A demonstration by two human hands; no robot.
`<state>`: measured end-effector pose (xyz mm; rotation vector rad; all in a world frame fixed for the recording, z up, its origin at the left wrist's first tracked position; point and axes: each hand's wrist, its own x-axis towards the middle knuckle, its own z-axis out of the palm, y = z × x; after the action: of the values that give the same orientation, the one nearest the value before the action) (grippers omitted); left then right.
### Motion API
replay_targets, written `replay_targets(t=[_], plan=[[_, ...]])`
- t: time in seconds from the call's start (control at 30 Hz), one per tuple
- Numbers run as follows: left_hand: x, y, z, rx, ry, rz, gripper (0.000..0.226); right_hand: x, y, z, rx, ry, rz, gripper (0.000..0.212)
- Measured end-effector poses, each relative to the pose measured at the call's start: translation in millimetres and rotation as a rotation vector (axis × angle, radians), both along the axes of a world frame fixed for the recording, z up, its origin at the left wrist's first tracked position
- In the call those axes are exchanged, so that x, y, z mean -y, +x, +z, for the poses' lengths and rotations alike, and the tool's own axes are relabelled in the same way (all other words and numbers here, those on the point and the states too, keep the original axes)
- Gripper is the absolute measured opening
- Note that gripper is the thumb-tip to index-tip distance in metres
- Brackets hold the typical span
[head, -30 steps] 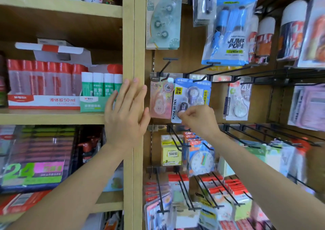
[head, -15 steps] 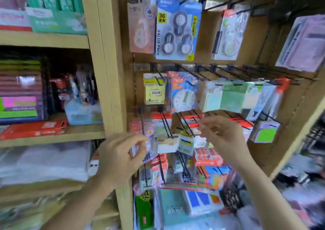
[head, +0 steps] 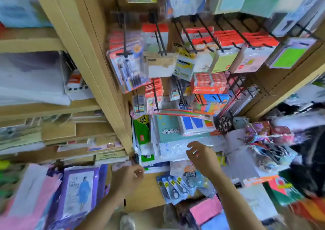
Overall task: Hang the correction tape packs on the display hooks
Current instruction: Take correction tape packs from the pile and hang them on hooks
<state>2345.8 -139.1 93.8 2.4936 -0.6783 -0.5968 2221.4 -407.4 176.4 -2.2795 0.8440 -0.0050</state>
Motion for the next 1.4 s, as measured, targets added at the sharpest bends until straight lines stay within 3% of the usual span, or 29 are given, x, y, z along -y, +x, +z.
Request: replay_targets(t=[0.2,0.3,0.43,0.5,0.7,0.97,1.03,1.13,1.23,1.33,1.4], plan=[[-24.0,-36.3,-79.1,-0.243,0.214,0.043,0.018,-13.8,-51.8,-117.3,-0.365,0.146,0.002,0.03],[-24.3,-53.7,-115.7,-0.367,0.278,0.045,0.016,-18.9,-75.1,-162.0,-0.508,0.255,-0.017,0.026],[-12.7,-76.3,-161.4,-0.479,0.398,0.014,0.011,-14.5,-96.8,-211.7,-0.6,0.277,0.005,0.027],[-5.2,-85.6,-190.1,-0.551,0.428,0.025,0.02,-8.8,-104.3,-229.8,-0.655,0.335,0.005,0.026],[50.9,-92.5,-256.0,-0.688,0.367,0.112,0.006,17.7,-111.7,-283.9,-0.694,0.409,-0.078,0.026],[115.6,-105.2,-361.1,-0.782,0.291,0.348,0.035,34.8,-109.8,-384.8,-0.648,0.51,-0.366,0.015],[120.0,-112.5,-387.7,-0.884,0.279,0.435,0.046,29.2,-111.6,-403.4,-0.634,0.57,-0.445,0.01],[132.4,-125.6,-398.7,-1.064,0.157,0.625,0.027,16.8,-115.8,-422.1,-0.607,0.676,-0.523,0.022],[132.0,-134.5,-397.9,-1.083,0.105,0.747,0.029,7.1,-121.9,-431.4,-0.535,0.82,-0.635,0.011],[118.1,-133.3,-392.6,-1.066,0.008,0.843,0.026,1.0,-124.0,-435.7,-0.493,0.97,-0.709,0.059],[104.7,-127.4,-386.8,-1.016,-0.019,0.869,0.022,-4.1,-120.2,-436.0,-0.445,1.089,-0.796,0.051]])
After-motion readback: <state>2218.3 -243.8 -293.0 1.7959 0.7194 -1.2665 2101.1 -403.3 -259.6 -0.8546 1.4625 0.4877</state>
